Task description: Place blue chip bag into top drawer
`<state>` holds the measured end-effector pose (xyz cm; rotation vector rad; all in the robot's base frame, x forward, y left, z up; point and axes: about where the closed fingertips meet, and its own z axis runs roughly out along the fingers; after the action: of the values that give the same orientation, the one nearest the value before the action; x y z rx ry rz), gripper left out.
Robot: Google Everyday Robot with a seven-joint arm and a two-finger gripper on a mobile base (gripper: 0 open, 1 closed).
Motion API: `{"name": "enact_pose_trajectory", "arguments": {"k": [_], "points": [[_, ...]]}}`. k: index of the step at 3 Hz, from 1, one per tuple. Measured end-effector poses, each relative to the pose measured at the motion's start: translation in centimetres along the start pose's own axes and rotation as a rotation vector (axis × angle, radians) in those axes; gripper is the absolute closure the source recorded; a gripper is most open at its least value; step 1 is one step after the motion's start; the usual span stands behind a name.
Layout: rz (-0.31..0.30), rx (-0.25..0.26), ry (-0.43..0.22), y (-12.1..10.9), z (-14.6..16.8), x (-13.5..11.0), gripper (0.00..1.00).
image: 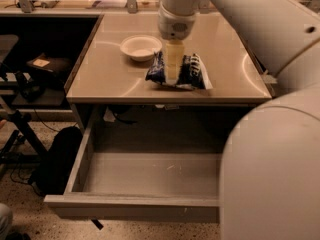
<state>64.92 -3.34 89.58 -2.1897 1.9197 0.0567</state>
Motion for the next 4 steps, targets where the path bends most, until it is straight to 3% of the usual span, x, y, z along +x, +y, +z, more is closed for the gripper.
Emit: {"name": "enact_pose_trajectory", "arguments": {"k": [1, 2, 3, 4], "points": [[0.048, 0.169, 0.028, -7.0, -0.6, -3.2, 0.0], [0.048, 0.187, 0.023, -7.6, -0.7, -3.8, 0.0], [0.077, 0.105, -0.056, -6.3, 0.6, 0.1, 0.0], [0.141, 0.037, -0.24, -5.1, 1.3, 6.0, 0.0]]}}
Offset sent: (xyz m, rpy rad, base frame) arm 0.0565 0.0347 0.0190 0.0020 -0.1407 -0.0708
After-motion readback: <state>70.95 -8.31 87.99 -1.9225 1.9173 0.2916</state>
